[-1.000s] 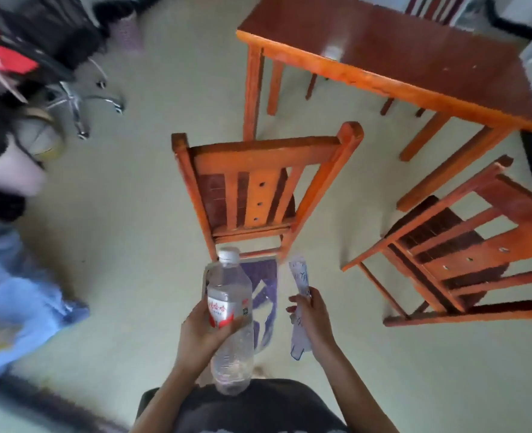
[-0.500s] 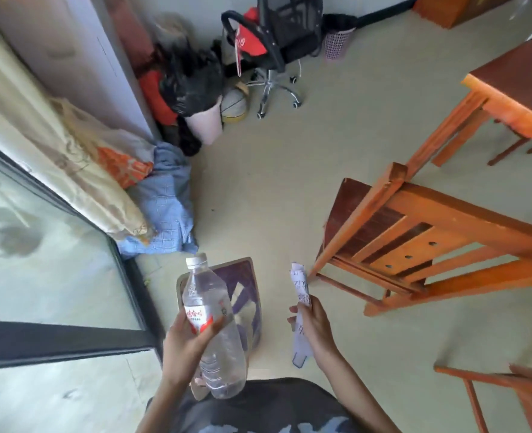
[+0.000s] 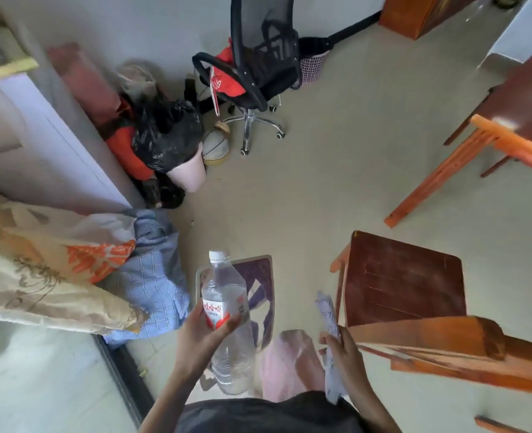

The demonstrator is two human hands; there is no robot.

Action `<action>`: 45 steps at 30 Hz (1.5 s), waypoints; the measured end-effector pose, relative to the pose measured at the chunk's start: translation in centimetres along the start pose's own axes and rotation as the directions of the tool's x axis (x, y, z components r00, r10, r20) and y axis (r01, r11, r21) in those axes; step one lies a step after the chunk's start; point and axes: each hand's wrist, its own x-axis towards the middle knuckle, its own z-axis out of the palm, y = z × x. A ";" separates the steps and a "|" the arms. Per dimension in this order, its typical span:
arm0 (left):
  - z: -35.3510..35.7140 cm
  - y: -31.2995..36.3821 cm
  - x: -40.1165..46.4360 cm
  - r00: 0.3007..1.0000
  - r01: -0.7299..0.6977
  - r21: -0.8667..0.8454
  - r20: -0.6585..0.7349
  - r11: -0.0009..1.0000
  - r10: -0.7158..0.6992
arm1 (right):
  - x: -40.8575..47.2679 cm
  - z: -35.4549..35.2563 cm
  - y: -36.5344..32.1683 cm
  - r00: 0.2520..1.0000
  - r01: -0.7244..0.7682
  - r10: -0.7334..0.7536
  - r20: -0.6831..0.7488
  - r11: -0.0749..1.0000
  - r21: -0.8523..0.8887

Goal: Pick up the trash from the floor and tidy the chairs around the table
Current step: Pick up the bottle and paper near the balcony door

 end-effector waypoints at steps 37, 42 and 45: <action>37.2 49.3 86.6 0.923 -0.266 0.183 0.331 0.946 0.196 | 71.5 -24.7 -53.9 0.928 -0.055 0.145 -0.344 0.965 0.258; 46.1 54.2 95.2 0.941 -0.222 0.134 0.289 0.966 0.176 | 83.1 -31.8 -58.7 0.929 -0.062 0.146 -0.340 0.967 0.246; 50.3 57.3 99.3 0.975 -0.140 0.076 0.182 0.987 0.124 | 90.5 -37.0 -64.4 0.957 -0.030 0.077 -0.278 0.985 0.172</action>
